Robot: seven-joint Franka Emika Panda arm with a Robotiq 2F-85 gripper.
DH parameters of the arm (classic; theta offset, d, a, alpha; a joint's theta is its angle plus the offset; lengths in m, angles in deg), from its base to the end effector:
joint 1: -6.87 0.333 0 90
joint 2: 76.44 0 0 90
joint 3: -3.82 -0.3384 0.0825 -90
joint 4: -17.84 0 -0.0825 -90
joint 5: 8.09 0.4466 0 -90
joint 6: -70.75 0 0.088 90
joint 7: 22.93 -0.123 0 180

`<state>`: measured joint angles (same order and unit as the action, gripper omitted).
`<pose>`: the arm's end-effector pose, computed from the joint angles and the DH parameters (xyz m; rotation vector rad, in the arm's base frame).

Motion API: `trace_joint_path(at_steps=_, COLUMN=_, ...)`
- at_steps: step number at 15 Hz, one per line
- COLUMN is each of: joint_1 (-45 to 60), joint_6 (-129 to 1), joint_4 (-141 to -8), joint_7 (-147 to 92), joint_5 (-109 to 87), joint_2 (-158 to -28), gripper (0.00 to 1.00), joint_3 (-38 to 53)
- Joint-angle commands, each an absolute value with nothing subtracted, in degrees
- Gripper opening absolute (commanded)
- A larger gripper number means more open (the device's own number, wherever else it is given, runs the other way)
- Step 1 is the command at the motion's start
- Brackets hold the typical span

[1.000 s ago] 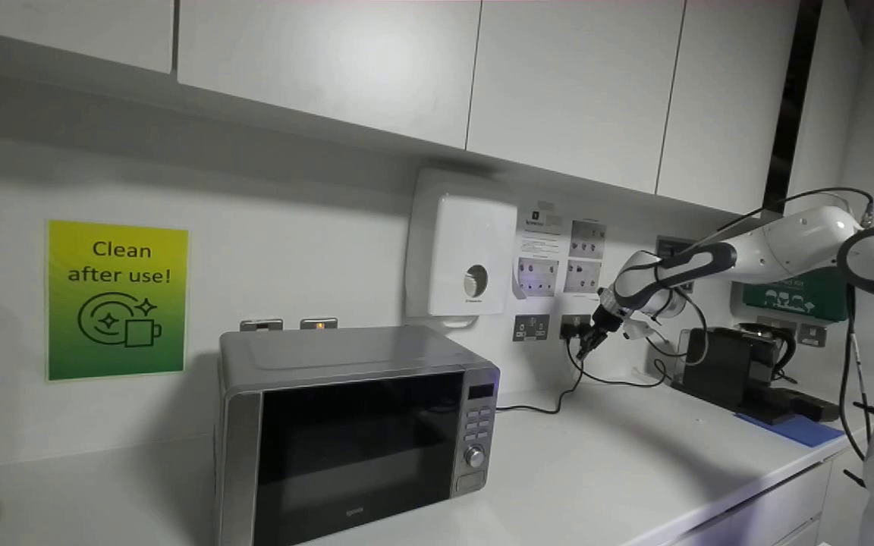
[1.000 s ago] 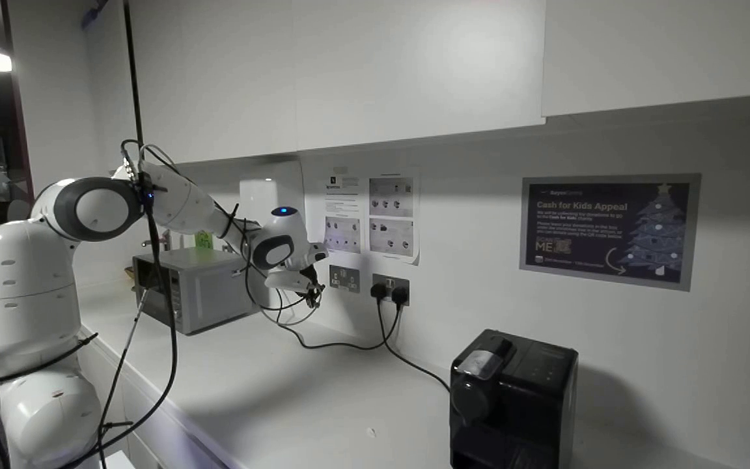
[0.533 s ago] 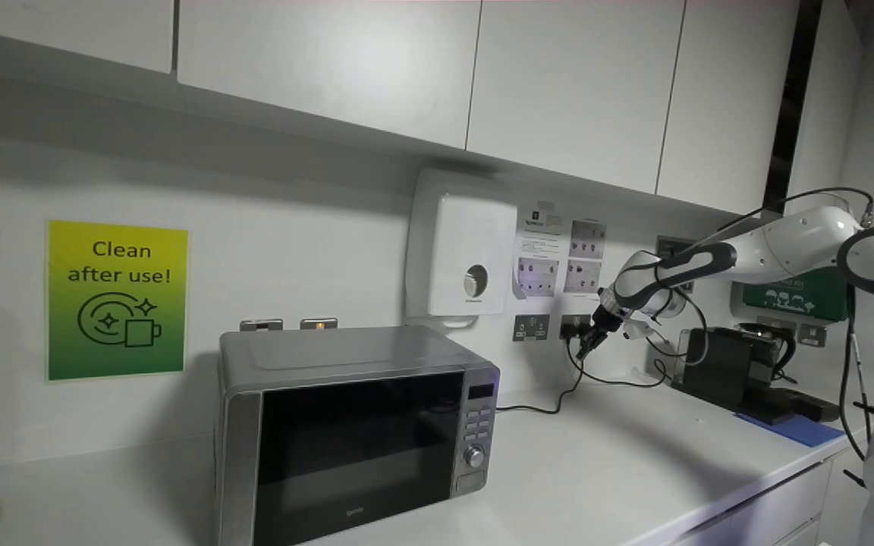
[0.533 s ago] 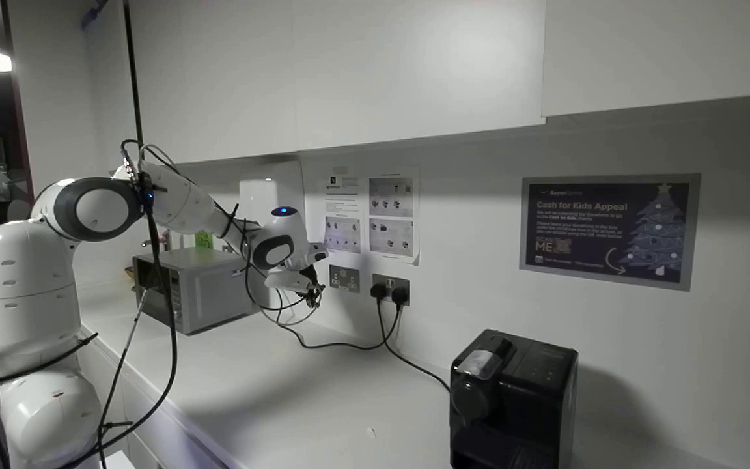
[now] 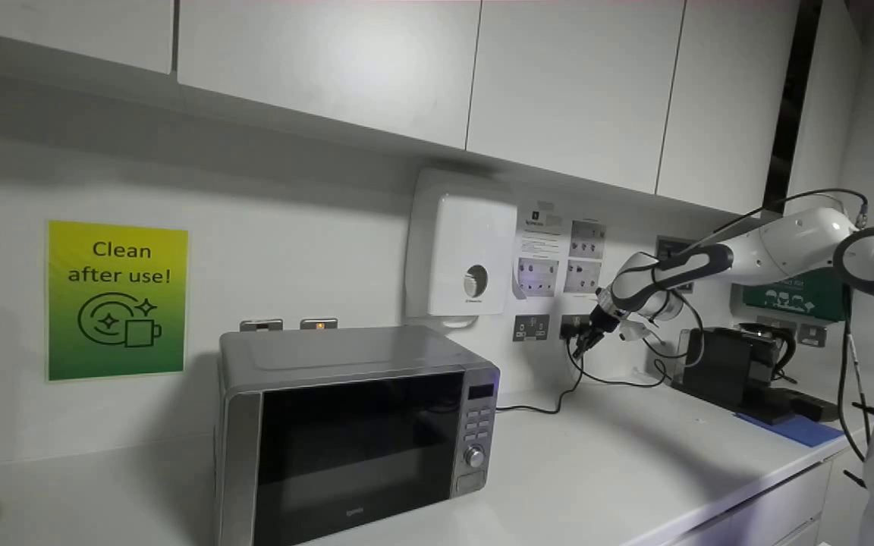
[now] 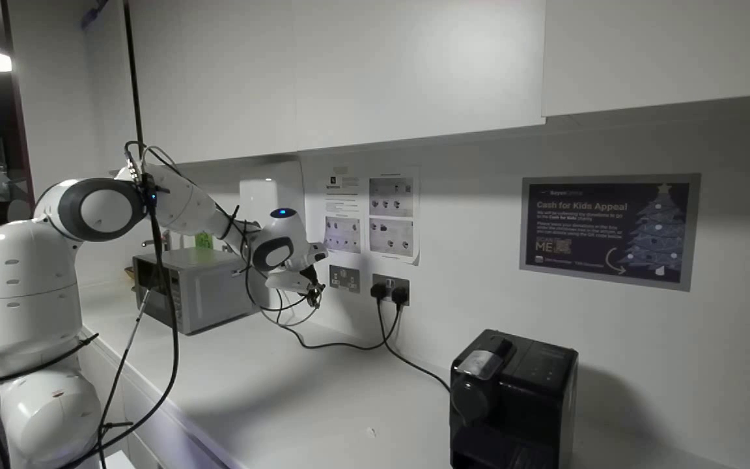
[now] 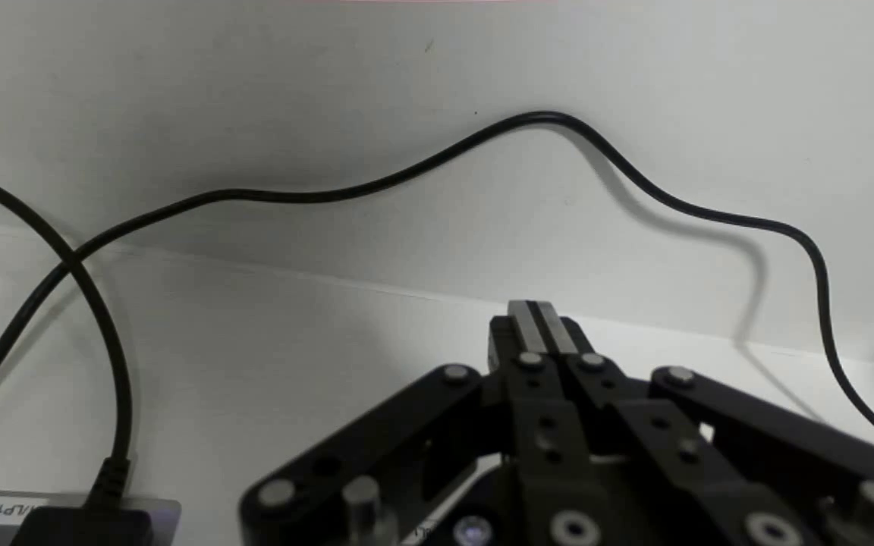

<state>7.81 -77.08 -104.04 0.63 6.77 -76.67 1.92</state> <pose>0.6378 0.0293 0.4307 -2.9291 -0.4012 -0.7111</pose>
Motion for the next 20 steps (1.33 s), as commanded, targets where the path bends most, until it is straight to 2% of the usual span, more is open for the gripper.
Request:
trace_joint_path(at_steps=1, joint_1=8.37, joint_6=-80.90, joint_4=-102.29, joint_7=0.50, joint_5=8.18, joint_2=-78.76, gripper=0.00, joint_3=1.47)
trace_joint_path(at_steps=20, joint_1=8.17, joint_6=-87.31, joint_4=-87.54, joint_7=-8.38, joint_5=5.41, joint_2=-89.91, gripper=0.00, joint_3=-1.26)
